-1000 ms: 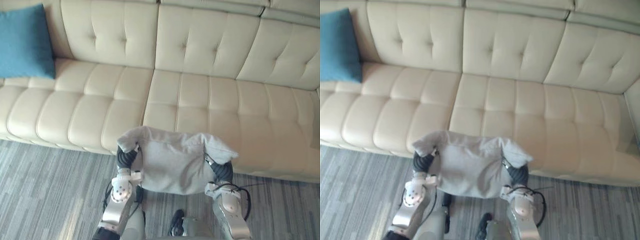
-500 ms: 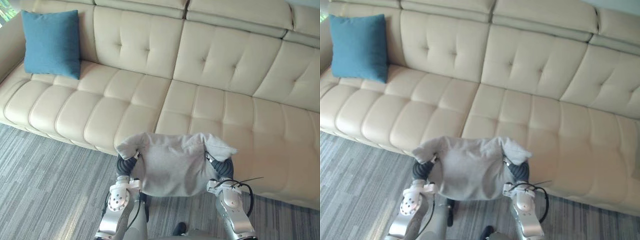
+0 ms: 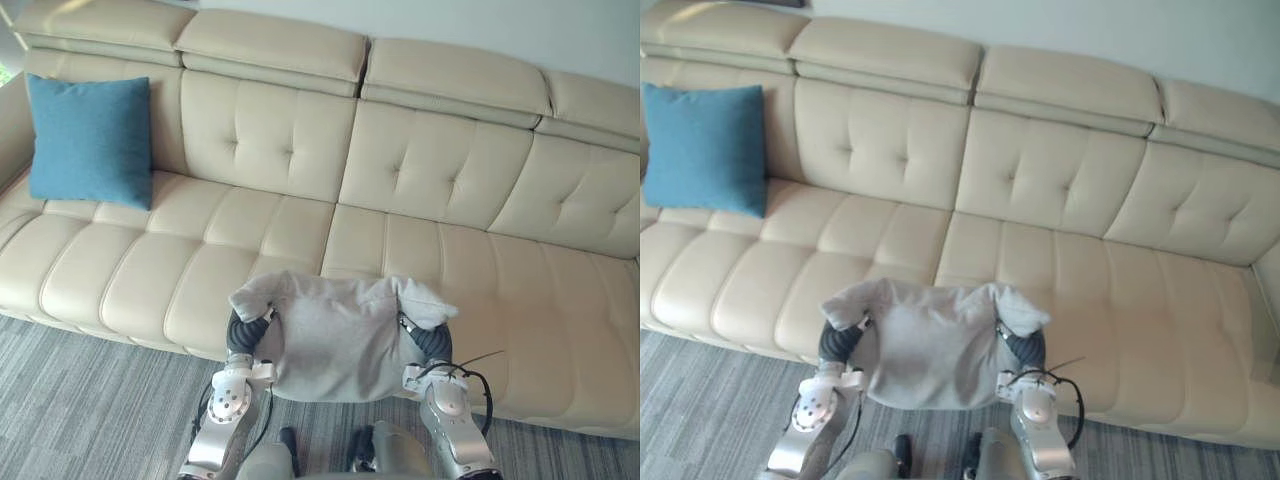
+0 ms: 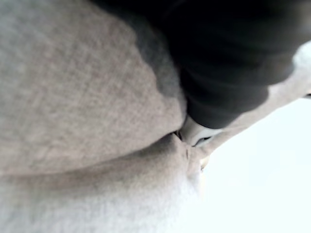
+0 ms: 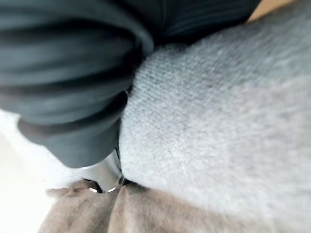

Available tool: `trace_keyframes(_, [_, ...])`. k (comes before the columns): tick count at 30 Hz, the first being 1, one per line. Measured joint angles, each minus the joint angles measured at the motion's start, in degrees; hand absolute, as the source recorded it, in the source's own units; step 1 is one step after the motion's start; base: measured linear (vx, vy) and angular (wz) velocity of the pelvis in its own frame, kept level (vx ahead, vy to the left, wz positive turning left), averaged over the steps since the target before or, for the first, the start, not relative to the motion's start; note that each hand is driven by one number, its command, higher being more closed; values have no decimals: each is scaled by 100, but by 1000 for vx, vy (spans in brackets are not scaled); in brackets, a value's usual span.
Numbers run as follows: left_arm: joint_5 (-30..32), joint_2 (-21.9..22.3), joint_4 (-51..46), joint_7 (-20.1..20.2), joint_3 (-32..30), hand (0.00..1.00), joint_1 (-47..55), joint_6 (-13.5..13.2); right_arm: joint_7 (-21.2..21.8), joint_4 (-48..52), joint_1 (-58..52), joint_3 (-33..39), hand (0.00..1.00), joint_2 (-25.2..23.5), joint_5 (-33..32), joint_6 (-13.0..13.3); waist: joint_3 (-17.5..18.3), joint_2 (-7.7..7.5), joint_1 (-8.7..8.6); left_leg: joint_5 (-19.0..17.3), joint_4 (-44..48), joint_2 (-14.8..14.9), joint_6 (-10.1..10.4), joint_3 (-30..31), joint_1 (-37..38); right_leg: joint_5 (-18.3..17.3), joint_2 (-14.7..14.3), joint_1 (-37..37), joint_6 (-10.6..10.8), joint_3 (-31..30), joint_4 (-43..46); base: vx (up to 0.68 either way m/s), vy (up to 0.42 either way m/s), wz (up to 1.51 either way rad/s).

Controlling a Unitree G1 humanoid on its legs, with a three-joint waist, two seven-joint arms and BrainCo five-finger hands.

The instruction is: Pick up cushions and gather them together orderly.

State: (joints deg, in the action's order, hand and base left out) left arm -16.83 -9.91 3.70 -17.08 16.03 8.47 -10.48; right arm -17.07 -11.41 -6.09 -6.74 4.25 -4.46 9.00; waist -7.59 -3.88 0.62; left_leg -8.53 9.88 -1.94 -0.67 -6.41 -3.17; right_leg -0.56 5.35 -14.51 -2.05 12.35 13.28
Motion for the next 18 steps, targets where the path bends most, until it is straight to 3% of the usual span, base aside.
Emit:
trace_keyframes(2, [37,150,17,75,100,100,80,30,2,-82,-55,84,100,68,-14,-37,92,270,-8,-184,226,204,181,266,-67,175,-226,432,14,142,-656,228,-62,30])
trace_keyframes(4, [49,201,19,201,105,100,51,21,19,-72,-162,196,100,39,-39,-38,78,367,-6,-510,762,434,296,400,-212,222,-459,789,-38,349,-1025,173,-54,44])
trace_keyframes(5, [49,204,23,232,105,100,53,20,21,-71,-181,199,100,37,-57,-38,78,366,4,-575,982,486,318,395,-279,220,-513,874,-45,349,-1095,140,-50,27])
trace_keyframes(7, [40,253,33,270,99,100,75,19,21,166,-284,207,100,42,-100,-40,61,367,230,-727,2254,663,340,252,-748,201,-628,1154,-98,179,-1277,101,-11,-22])
trace_keyframes(9, [39,269,31,270,78,100,91,12,21,368,-284,207,100,38,-125,-39,67,390,345,-884,2410,788,204,281,-922,124,-659,1203,-123,-9,-1268,68,60,-56])
trace_keyframes(11, [41,277,25,270,76,100,91,3,19,477,-245,212,100,46,-125,-38,71,398,343,-873,2076,839,209,681,-1088,74,-656,1196,-46,-154,-1273,60,159,-49])
trace_keyframes(12, [47,278,25,270,77,100,104,4,18,559,-242,212,100,52,-123,-38,80,416,343,-719,1477,844,314,1137,-1072,78,-658,1170,13,-275,-1265,47,171,-48])
trace_keyframes(13, [49,278,23,270,79,100,107,4,17,592,-239,214,100,59,-123,-37,94,440,341,-425,1274,868,568,1237,-1035,58,-673,1137,77,-336,-1248,102,266,-54])
trace_keyframes(14, [50,245,21,268,86,100,113,7,16,605,-254,216,100,22,-122,-40,108,372,312,-295,1170,814,640,1155,-982,119,-606,1155,196,-441,-1290,65,126,-27])
trace_keyframes(18, [50,217,-34,268,255,100,85,6,18,636,-275,369,100,23,-114,-40,127,313,261,-129,863,443,424,988,-809,187,-222,1181,400,-495,-1328,123,215,-1])
